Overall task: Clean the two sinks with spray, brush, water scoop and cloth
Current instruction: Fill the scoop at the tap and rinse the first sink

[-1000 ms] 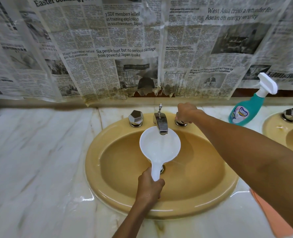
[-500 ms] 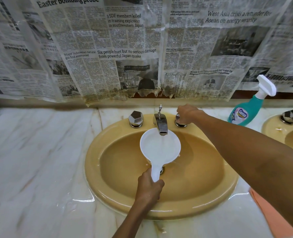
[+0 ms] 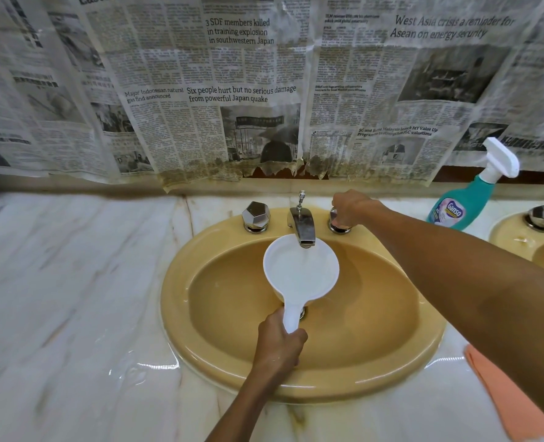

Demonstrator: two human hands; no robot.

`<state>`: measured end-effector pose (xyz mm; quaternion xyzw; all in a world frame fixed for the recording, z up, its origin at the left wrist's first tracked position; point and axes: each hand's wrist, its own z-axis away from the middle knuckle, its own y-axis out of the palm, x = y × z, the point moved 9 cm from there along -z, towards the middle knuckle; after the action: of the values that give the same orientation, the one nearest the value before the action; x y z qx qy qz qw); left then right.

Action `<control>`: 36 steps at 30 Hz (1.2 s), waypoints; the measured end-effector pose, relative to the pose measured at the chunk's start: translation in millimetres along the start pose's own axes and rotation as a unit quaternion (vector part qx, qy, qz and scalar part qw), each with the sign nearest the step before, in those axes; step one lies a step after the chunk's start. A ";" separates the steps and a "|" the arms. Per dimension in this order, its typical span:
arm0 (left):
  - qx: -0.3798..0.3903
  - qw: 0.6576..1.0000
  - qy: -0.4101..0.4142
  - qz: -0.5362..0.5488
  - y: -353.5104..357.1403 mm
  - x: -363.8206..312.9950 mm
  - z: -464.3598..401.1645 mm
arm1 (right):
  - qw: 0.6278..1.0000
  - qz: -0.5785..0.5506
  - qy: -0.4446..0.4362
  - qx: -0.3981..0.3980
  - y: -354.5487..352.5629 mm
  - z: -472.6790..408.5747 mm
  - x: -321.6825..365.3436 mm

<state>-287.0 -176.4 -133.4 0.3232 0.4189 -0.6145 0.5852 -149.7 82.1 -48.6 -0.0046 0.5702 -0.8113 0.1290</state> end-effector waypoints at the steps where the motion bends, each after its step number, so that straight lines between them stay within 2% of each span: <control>1: 0.000 1.000 0.000 0.001 0.0 0.2 -0.1 | 1.000 -0.001 0.001 -0.001 0.2 -0.2 -0.2; 26: -0.009 1.000 -0.005 0.015 -2.4 -2.1 3.0 | 1.000 -0.007 0.010 -0.010 1.2 3.8 -1.1; 31: -0.009 1.000 -0.009 0.016 -2.5 -0.5 3.0 | 0.990 -0.105 0.093 -0.024 11.5 5.2 -9.3; 34: -0.008 1.000 -0.007 0.015 -2.1 -0.8 0.9 | 0.982 -0.115 0.142 -0.043 20.0 4.2 -19.2; 36: -0.009 1.000 -0.009 0.013 -1.5 -0.5 0.4 | 0.983 -0.137 0.122 0.003 16.5 0.9 -25.9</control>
<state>-288.3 -176.6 -132.6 0.3175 0.4147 -0.6061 0.5999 -121.2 81.6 -60.0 0.0171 0.5729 -0.8177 -0.0538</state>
